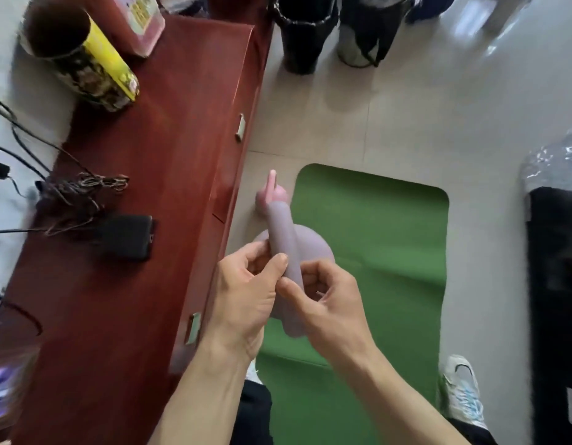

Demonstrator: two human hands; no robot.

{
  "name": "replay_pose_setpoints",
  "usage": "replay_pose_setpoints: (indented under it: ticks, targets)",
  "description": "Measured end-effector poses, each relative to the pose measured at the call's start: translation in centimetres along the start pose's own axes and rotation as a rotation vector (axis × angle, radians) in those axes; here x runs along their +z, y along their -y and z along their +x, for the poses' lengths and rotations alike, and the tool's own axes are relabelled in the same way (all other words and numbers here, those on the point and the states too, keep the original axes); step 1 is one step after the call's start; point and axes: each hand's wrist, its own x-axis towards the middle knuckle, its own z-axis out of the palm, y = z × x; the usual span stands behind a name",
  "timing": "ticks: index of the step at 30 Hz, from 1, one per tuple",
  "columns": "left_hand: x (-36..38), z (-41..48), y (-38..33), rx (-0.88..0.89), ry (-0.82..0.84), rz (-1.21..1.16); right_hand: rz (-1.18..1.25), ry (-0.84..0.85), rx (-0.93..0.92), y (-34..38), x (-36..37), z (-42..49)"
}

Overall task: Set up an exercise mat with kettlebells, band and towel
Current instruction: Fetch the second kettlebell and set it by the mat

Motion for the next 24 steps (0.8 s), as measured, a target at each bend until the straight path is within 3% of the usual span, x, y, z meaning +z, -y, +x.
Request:
replay_pose_setpoints:
  ticks: [11, 24]
  targets:
    - [-4.0, 14.6, 14.8, -0.116, -0.134, 0.085, -0.12, 0.066, 0.072, -15.3, 6.2, 12.8]
    - [-7.3, 24.5, 22.0, -0.173, -0.192, 0.127, -0.131, 0.063, 0.102, -24.5, 11.4, 21.2]
